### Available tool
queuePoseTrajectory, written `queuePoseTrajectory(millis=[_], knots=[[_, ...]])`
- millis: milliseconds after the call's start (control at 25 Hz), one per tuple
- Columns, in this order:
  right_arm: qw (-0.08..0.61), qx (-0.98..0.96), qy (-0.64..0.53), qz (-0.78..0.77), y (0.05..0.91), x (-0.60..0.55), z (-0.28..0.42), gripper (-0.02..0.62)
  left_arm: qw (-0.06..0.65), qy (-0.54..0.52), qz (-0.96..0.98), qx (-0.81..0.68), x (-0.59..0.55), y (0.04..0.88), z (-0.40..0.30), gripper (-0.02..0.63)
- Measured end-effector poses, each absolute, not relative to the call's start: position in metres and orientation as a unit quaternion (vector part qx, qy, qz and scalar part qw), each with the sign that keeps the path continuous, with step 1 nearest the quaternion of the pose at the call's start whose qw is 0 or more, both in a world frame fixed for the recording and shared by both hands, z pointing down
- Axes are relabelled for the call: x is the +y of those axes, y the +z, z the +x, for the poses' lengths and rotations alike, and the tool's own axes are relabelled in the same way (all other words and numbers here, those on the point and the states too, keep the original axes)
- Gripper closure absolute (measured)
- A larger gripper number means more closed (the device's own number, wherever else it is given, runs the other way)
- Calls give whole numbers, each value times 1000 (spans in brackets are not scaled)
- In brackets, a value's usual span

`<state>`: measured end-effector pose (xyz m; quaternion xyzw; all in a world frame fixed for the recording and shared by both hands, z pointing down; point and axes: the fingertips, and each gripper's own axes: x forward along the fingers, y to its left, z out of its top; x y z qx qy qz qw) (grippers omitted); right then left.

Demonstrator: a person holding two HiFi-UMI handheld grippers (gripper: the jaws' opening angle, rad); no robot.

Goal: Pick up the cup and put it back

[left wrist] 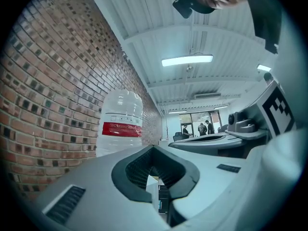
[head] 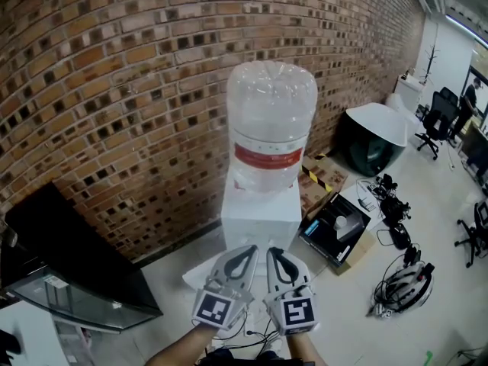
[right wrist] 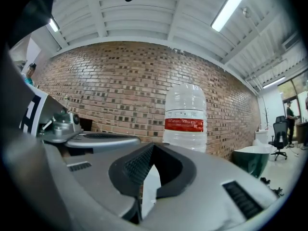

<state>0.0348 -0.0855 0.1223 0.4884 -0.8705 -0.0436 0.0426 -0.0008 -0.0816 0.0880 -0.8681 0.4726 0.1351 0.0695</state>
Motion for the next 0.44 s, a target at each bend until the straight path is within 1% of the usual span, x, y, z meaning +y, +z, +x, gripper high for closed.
queuePoseTrajectory(millis=[280, 440], knots=[[44, -871, -57, 487, 120, -87, 33, 592, 77, 139, -870, 466, -84, 85, 1, 604], [35, -869, -45, 492, 119, -88, 34, 592, 77, 136, -872, 463, -85, 86, 3, 604]])
